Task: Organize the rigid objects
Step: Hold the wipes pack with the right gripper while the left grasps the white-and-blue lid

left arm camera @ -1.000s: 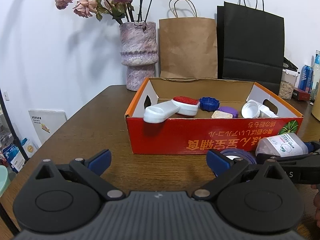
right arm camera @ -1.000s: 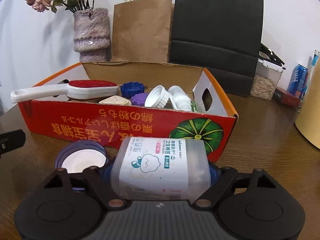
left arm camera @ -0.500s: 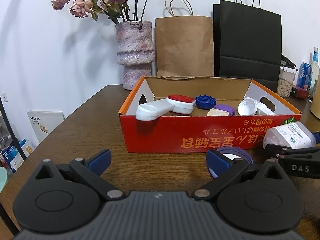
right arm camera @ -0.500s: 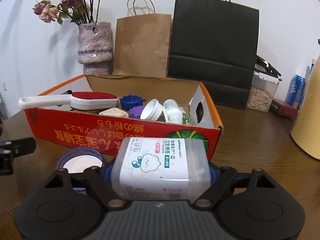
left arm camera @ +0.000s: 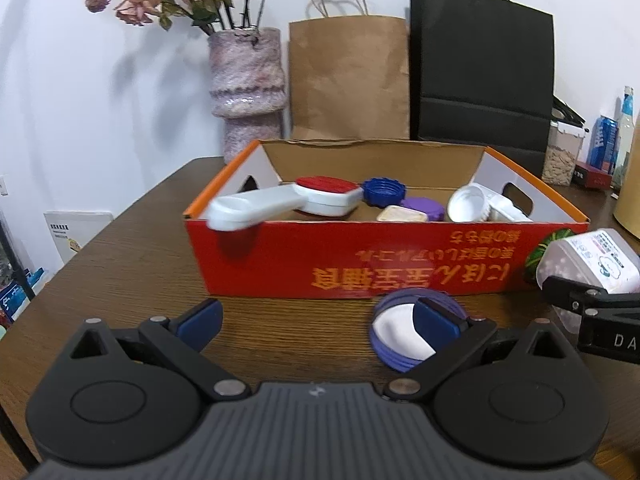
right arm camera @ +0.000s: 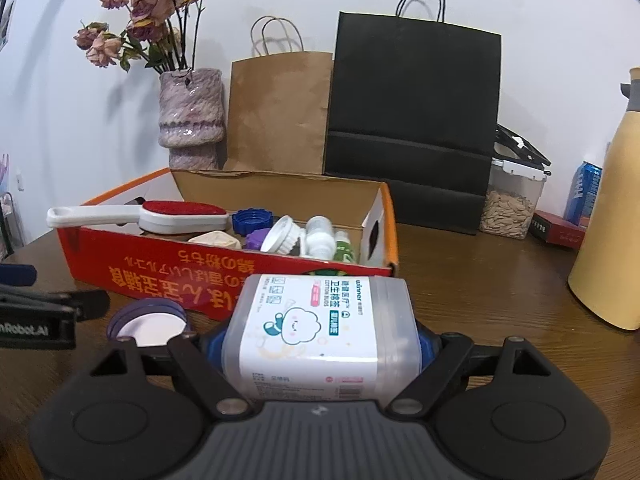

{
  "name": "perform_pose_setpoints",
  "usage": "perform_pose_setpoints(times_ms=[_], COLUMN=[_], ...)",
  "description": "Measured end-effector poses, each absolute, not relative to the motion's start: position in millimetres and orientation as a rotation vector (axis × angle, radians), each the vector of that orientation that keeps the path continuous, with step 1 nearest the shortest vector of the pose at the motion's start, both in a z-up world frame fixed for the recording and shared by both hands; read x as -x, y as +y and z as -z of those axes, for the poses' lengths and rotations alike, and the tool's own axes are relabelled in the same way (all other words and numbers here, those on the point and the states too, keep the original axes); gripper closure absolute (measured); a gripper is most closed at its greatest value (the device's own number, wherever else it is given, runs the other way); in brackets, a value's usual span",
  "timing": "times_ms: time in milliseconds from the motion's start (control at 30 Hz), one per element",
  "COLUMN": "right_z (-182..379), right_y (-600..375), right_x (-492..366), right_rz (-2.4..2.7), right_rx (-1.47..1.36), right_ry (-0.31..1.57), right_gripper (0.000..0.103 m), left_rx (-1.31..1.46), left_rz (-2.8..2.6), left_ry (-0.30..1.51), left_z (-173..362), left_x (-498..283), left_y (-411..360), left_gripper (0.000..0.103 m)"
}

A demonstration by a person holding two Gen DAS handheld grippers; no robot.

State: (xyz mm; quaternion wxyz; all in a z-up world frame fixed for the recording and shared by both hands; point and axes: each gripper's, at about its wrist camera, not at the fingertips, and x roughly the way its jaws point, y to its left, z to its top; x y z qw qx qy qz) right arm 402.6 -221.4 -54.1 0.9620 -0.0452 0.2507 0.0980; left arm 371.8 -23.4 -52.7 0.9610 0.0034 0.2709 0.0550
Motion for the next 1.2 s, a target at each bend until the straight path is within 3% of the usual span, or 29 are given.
perform_pose_setpoints(times_ms=[1100, 1200], right_z=[53.9, 54.0], right_y=[-256.7, -256.6], right_x=[-406.8, -406.9], right_rz=[-0.162, -0.164], right_rx=[0.051, 0.051], right_ry=[0.495, 0.496], right_gripper=[0.021, 0.021], left_rx=[-0.046, -0.035], left_rz=[-0.073, -0.061], left_ry=[0.686, 0.696], left_z=[72.1, 73.1], left_x=[-406.6, -409.4], left_y=[-73.2, -73.1], left_gripper=[0.0, 0.01])
